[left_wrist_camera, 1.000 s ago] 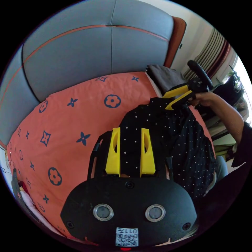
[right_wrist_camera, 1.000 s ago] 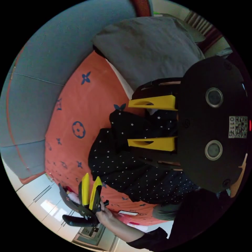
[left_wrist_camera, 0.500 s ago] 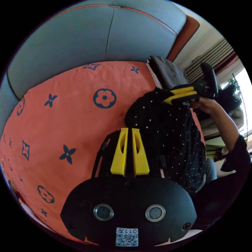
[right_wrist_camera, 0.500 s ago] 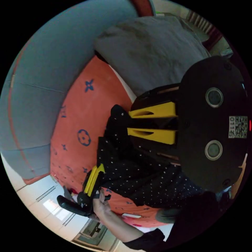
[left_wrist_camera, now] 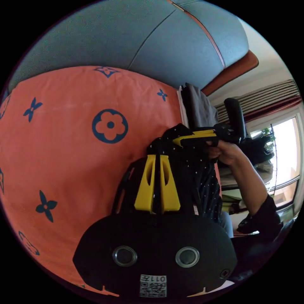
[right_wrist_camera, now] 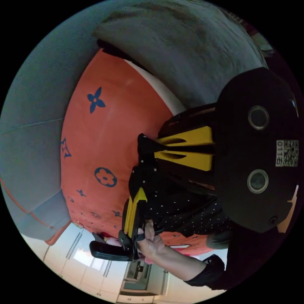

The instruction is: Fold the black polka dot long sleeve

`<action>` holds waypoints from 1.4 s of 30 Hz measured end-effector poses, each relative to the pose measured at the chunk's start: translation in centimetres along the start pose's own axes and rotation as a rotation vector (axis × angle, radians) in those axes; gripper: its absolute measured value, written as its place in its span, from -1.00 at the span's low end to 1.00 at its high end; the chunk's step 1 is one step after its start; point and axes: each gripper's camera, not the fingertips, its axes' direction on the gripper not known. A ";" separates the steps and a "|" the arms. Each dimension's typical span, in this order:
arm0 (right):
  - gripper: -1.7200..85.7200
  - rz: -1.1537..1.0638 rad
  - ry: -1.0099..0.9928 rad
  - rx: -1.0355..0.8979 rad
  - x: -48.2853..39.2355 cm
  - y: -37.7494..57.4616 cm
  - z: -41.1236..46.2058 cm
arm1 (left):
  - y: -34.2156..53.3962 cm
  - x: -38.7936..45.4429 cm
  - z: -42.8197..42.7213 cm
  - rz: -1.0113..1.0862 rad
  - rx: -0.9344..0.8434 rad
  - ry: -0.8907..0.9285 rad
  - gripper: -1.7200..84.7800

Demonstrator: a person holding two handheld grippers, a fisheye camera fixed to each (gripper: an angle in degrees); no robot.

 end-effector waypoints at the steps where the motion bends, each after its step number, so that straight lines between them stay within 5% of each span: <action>1: -0.90 -0.017 0.001 0.022 -0.3 0.1 -0.4 | 0.0 0.4 -0.3 0.019 0.008 -0.013 -0.93; 10: -0.91 -0.405 0.169 0.288 -8.4 6.8 -6.2 | 5.7 9.6 -6.9 0.531 0.192 -0.158 -0.95; 15: -0.89 -0.855 0.480 0.327 -16.3 16.6 -3.9 | 16.3 18.9 -5.2 1.116 0.171 -0.635 -0.91; 18: -0.84 -0.924 0.511 0.211 -18.8 19.9 -0.6 | 21.1 21.3 -2.3 1.249 0.108 -0.678 -0.84; 25: -0.67 -0.597 0.246 0.045 -17.6 20.4 -1.4 | 21.7 20.6 -5.9 0.916 0.167 -0.617 -0.73; 28: -0.68 -0.430 0.000 0.104 -15.7 18.6 -4.7 | 18.2 18.4 -9.2 0.689 0.121 -0.350 -0.71; 30: -0.70 -0.343 -0.120 0.103 -14.7 16.4 -5.6 | 14.4 15.6 -9.1 0.436 -0.027 -0.013 -0.69; 36: -0.81 -0.248 -0.090 -0.226 -14.3 12.0 -0.1 | 11.2 11.7 -2.8 0.083 -0.261 0.083 -0.73; 42: -0.90 -0.385 0.001 -0.078 -17.7 15.5 -2.6 | 13.2 14.7 -3.2 0.304 -0.166 0.043 -0.94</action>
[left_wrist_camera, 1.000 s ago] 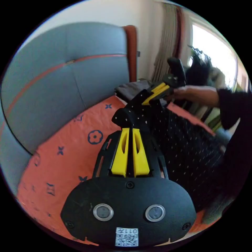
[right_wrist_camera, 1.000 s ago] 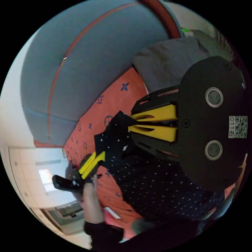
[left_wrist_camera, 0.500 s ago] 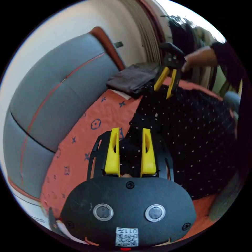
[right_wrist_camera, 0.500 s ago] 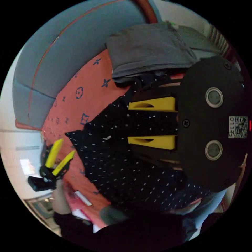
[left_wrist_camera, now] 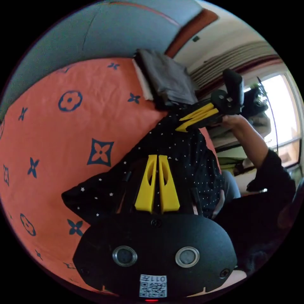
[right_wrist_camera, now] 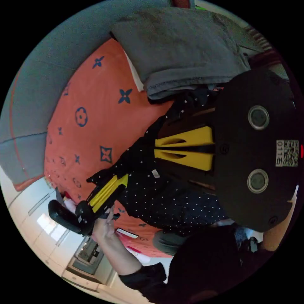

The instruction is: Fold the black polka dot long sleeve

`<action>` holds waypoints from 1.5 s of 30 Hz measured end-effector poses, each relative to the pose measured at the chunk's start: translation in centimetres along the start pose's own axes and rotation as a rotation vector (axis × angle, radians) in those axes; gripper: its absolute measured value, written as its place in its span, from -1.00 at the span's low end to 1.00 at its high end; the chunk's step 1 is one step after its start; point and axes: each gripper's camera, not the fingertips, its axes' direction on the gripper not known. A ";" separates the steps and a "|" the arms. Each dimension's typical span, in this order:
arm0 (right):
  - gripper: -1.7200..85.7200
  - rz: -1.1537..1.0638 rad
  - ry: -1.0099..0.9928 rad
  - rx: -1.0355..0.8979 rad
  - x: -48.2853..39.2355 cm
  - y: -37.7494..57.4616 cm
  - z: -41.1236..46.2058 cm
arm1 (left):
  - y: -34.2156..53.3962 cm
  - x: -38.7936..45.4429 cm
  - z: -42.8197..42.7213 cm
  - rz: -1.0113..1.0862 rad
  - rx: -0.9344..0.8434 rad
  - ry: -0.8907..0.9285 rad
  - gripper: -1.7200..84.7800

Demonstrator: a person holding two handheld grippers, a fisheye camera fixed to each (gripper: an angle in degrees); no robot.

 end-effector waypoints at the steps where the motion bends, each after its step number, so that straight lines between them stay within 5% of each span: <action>1: -0.90 -0.036 0.028 0.010 -0.9 0.6 -0.4 | 0.4 0.7 -0.4 0.041 -0.001 -0.002 -0.94; 4: -0.86 -0.229 0.141 0.010 -6.0 4.0 -1.0 | 3.7 6.3 -1.1 0.369 -0.052 -0.113 -0.93; 8: -0.73 -0.415 0.257 -0.249 -11.8 8.7 3.8 | 11.0 12.2 2.5 0.656 -0.261 -0.289 -0.85; 10: -0.70 -0.360 0.225 -0.324 -12.5 10.2 4.6 | 13.1 12.9 2.9 0.622 -0.290 -0.265 -0.83; 14: -0.77 -0.266 0.166 -0.108 -14.1 12.8 -0.3 | 15.5 12.3 -2.3 0.466 -0.072 -0.187 -0.81; 19: -0.86 0.001 0.343 0.156 -12.9 12.3 -4.0 | 15.3 8.7 -7.2 0.135 0.211 -0.388 -0.80; 30: -0.94 0.387 0.426 0.075 -6.5 17.4 1.0 | 19.8 1.7 -3.3 -0.306 0.175 -0.548 -0.90; 39: -0.94 0.528 0.234 0.167 -6.3 25.1 -0.3 | 28.5 0.8 -5.1 -0.417 0.367 -0.357 -0.94; 45: -0.93 0.417 0.433 0.281 -10.4 26.5 -4.6 | 27.6 6.0 -7.6 -0.213 0.322 -0.493 -0.91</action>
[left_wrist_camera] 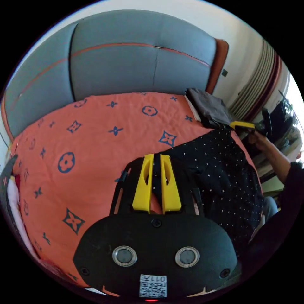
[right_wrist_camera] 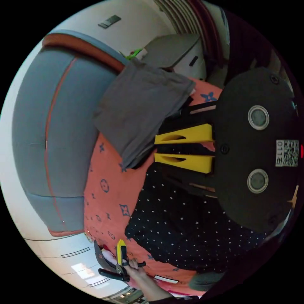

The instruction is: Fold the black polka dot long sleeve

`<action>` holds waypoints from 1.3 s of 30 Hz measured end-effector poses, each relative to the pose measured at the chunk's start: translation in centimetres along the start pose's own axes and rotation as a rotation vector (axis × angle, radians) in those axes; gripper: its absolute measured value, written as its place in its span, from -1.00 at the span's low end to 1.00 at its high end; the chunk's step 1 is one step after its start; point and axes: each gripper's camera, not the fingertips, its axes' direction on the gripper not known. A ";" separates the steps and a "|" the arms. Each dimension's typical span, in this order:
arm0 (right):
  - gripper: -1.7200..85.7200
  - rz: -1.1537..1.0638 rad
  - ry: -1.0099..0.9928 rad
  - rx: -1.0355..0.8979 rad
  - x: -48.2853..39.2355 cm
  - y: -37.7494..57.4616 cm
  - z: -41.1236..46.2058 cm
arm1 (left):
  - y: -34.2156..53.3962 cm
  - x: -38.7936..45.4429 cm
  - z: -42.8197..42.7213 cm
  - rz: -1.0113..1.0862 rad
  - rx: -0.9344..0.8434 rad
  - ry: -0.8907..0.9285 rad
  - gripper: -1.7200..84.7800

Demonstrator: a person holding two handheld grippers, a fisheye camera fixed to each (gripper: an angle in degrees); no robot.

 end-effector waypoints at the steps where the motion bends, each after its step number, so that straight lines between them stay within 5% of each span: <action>1: -0.93 -0.002 -0.011 -0.031 -0.1 -0.1 0.6 | -0.2 0.5 0.3 0.001 -0.012 0.006 -0.91; 5: -0.92 0.029 0.109 -0.293 0.5 1.8 5.7 | 1.0 1.2 5.0 -0.117 -0.234 -0.063 -0.89; 10: -0.84 0.237 -0.125 -0.149 3.3 4.7 1.9 | 2.7 0.7 3.4 -0.196 -0.153 0.086 -0.86; 15: -0.71 -0.042 -0.082 -0.034 -2.3 13.1 -8.5 | 5.6 9.6 -4.3 0.263 -0.166 0.118 -0.82; 21: -0.69 -0.200 -0.163 -0.217 -9.8 27.2 -14.6 | 13.1 20.2 -10.0 0.576 -0.347 0.161 -0.77; 27: -0.68 -0.099 -0.160 -0.343 -11.0 35.6 -16.7 | 16.4 20.2 -10.4 0.385 -0.536 0.197 -0.73; 31: -0.69 -0.091 -0.179 -0.407 -10.9 38.0 -16.0 | 17.1 20.0 -11.5 0.280 -0.509 0.233 -0.73; 39: -0.88 -0.119 -0.202 -0.446 -11.9 39.8 -15.8 | 17.4 25.5 -13.8 0.421 -0.524 0.057 -0.73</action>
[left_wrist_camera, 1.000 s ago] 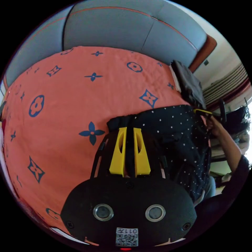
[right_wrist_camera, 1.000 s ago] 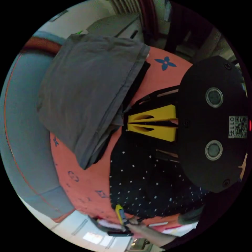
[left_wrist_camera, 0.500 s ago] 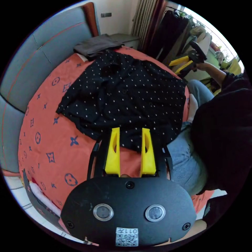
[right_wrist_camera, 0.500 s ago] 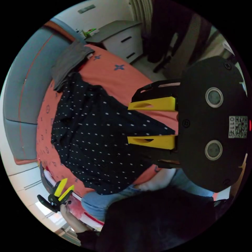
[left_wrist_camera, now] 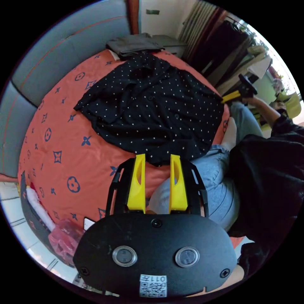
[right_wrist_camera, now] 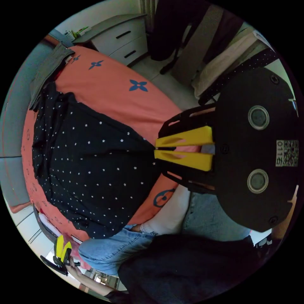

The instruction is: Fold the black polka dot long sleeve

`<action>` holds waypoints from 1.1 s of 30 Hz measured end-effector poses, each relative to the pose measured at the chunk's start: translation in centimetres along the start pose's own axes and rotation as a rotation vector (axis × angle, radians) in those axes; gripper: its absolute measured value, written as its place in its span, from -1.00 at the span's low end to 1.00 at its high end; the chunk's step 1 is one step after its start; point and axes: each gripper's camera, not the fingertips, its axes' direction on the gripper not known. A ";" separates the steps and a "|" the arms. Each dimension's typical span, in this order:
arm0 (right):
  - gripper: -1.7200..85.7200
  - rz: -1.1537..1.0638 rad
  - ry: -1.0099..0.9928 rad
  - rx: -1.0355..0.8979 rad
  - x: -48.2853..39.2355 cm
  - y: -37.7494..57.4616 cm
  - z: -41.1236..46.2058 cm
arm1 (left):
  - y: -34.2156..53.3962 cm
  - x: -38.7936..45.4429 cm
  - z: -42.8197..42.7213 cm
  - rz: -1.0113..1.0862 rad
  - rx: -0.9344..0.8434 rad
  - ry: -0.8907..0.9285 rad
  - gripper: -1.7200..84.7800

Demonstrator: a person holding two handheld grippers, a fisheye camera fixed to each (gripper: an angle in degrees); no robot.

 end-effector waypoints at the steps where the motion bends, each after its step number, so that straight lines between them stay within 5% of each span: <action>1: -0.89 -0.010 0.012 0.000 -0.2 0.1 -0.2 | -0.2 0.2 0.2 0.013 -0.027 -0.010 -0.73; 9: -0.93 -0.050 0.005 0.139 -2.4 0.3 -4.1 | -2.8 -2.6 5.3 -0.010 -0.249 0.219 -0.68; 16: -0.93 -0.065 0.015 0.142 -3.2 -0.2 -4.9 | -3.3 -2.0 6.2 0.085 -0.222 0.139 -0.75; 25: -0.93 -0.067 0.015 0.122 -3.5 -0.7 -4.6 | -1.9 -4.0 7.5 0.049 -0.177 0.274 -0.93; 33: -0.93 -0.074 0.071 0.117 -2.4 0.0 -6.8 | 4.1 -3.4 1.1 0.099 -0.127 0.249 -0.97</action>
